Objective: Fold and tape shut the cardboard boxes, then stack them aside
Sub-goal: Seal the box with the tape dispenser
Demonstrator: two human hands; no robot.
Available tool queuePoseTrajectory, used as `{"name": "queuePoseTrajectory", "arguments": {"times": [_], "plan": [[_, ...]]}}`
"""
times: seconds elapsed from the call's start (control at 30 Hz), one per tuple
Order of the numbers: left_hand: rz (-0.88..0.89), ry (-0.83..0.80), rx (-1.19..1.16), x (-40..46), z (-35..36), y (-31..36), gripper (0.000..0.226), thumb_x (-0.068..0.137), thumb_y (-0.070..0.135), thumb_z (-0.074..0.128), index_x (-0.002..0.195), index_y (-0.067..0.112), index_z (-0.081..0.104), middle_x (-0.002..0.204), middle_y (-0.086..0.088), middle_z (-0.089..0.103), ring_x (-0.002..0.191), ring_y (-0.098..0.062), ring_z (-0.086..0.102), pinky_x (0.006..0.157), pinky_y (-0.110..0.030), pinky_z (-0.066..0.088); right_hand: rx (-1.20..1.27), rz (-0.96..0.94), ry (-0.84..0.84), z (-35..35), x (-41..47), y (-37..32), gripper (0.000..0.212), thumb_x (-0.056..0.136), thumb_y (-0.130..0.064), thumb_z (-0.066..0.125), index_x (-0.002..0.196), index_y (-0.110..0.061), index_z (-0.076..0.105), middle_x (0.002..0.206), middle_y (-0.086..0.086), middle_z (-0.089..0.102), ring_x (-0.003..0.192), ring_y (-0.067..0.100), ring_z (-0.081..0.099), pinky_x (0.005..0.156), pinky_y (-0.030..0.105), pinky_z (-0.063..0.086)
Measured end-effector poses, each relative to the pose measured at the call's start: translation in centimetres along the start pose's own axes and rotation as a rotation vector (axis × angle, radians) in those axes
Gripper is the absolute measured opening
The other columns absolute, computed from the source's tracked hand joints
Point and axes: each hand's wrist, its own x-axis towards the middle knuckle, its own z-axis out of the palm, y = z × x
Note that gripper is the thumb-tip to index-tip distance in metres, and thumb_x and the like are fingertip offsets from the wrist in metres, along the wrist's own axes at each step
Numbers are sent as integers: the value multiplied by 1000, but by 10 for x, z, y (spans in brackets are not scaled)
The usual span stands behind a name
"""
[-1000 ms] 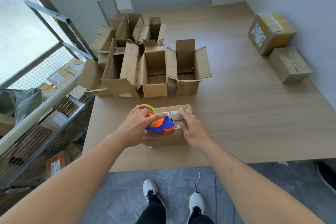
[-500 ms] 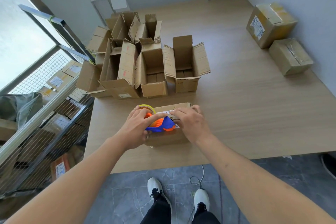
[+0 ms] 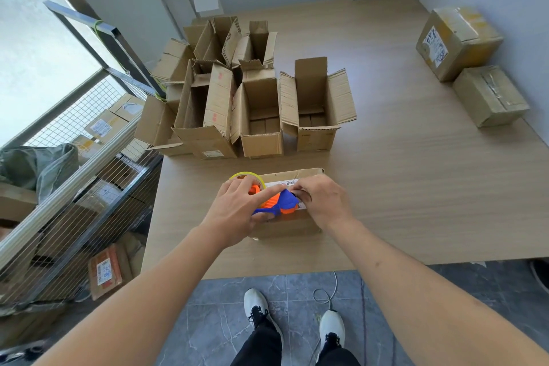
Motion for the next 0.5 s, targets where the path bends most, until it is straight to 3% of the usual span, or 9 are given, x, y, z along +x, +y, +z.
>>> {"name": "queuePoseTrajectory", "arguments": {"times": [0.17,0.33,0.5], "plan": [[9,45,68,-5,3,-6,60,100,58,45,155,54,18,128,-1,53,109,-25,53,100,-40,42,-34,26,7,-5,1,-8,12,98,-25,64,93,-20,74,98,-6,69,92,18,62,63,28,45],[-29,18,91,-9,6,-10,68,102,47,51,156,55,10,130,-1,50,115,-25,48,106,-39,37,-74,96,-7,-22,-7,0,13,100,-21,62,88,-17,68,100,-7,61,87,17,59,63,27,38],[-52,-36,71,-5,0,-10,71,103,42,49,155,59,3,136,-2,48,123,-28,43,113,-41,29,32,405,-117,-52,-10,22,15,95,-23,61,80,-23,62,89,-8,67,87,20,63,71,33,49]]}}
